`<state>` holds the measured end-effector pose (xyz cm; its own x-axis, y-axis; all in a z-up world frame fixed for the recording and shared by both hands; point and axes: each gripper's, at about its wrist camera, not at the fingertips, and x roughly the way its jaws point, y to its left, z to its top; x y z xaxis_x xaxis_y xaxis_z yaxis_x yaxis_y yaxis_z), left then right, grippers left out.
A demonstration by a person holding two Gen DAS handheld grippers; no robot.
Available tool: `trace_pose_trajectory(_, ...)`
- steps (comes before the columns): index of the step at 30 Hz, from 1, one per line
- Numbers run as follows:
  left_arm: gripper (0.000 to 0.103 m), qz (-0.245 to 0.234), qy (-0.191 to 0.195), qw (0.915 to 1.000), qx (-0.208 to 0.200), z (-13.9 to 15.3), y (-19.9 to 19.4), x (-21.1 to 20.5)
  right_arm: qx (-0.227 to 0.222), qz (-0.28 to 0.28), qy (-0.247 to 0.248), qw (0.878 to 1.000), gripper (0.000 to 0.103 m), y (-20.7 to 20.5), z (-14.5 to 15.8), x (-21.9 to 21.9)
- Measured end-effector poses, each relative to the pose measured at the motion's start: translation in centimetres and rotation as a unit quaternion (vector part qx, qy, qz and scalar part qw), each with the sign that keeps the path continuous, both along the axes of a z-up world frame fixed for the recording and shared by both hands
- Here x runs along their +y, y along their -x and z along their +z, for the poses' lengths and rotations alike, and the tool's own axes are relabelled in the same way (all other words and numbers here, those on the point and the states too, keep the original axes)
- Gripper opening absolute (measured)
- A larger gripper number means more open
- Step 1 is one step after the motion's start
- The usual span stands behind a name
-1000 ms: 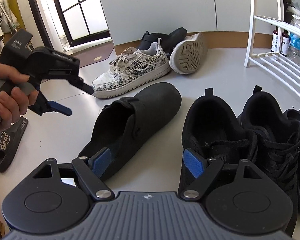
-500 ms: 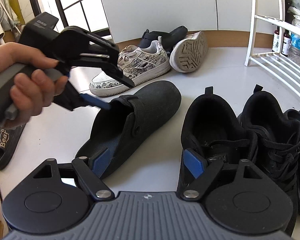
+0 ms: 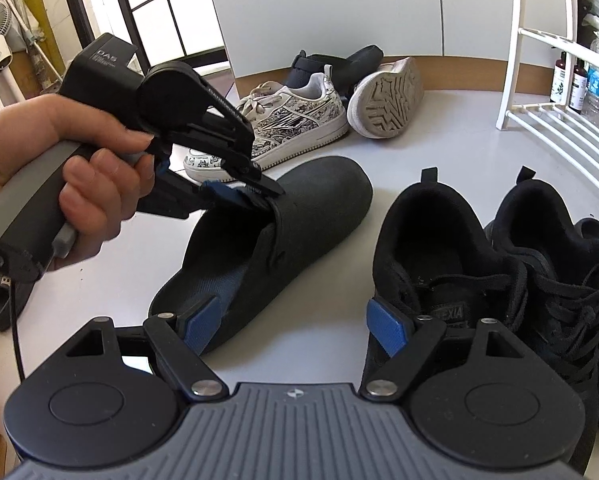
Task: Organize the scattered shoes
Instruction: 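Carry the black slide with the left gripper toward the right gripper and lower it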
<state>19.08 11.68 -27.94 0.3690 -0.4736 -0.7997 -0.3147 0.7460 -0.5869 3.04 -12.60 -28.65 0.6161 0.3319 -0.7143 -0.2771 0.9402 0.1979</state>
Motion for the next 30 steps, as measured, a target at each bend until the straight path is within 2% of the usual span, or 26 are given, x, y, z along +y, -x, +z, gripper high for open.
trace_pose_trajectory(5,0.017,-0.006,0.003,1.0000,0.006,-0.1,2.1,0.7,0.007,0.034,0.005,0.999,0.084,0.2,-0.1,0.9)
trace_pose_trajectory(8,0.017,-0.021,-0.006,0.9997,0.008,0.1,3.3,1.0,0.033,0.043,-0.015,0.998,0.084,0.2,-0.3,0.8)
trace_pose_trajectory(10,0.017,-0.018,0.002,0.9998,0.012,0.0,4.3,1.5,0.048,0.051,-0.015,0.997,0.084,0.1,-0.3,0.9)
trace_pose_trajectory(14,0.015,-0.009,0.027,0.9996,0.009,-0.5,6.3,1.8,0.061,0.092,0.011,0.994,0.084,0.1,0.6,1.2)
trace_pose_trajectory(17,0.015,-0.002,0.044,0.9990,0.000,-0.8,7.9,1.6,0.065,0.147,0.045,0.986,0.084,0.1,1.9,1.7)
trace_pose_trajectory(19,0.016,0.006,0.065,0.9979,0.003,-1.2,9.0,1.9,0.065,0.186,0.067,0.978,0.084,0.1,2.8,2.0)
trace_pose_trajectory(20,0.023,0.008,0.064,0.9979,0.007,-1.2,9.2,2.1,0.064,0.203,0.079,0.974,0.084,0.1,3.2,2.2)
trace_pose_trajectory(21,0.049,0.010,0.056,0.9983,0.012,-1.2,9.7,2.5,0.063,0.226,0.095,0.968,0.084,0.1,3.6,2.5)
trace_pose_trajectory(23,0.075,0.007,0.044,0.9990,0.004,-0.7,10.4,3.1,0.058,0.279,0.130,0.950,0.084,0.2,4.3,3.1)
trace_pose_trajectory(24,0.073,0.009,0.041,0.9991,-0.009,-0.2,11.1,3.8,0.054,0.312,0.149,0.937,0.084,0.3,4.7,3.5)
trace_pose_trajectory(28,0.070,0.024,0.056,0.9980,-0.016,0.0,11.7,5.3,0.035,0.383,0.194,0.902,0.084,-0.2,5.3,4.3)
trace_pose_trajectory(30,0.070,0.031,0.040,0.9984,-0.026,0.5,11.8,6.3,0.029,0.414,0.208,0.886,0.084,-0.8,5.5,4.7)
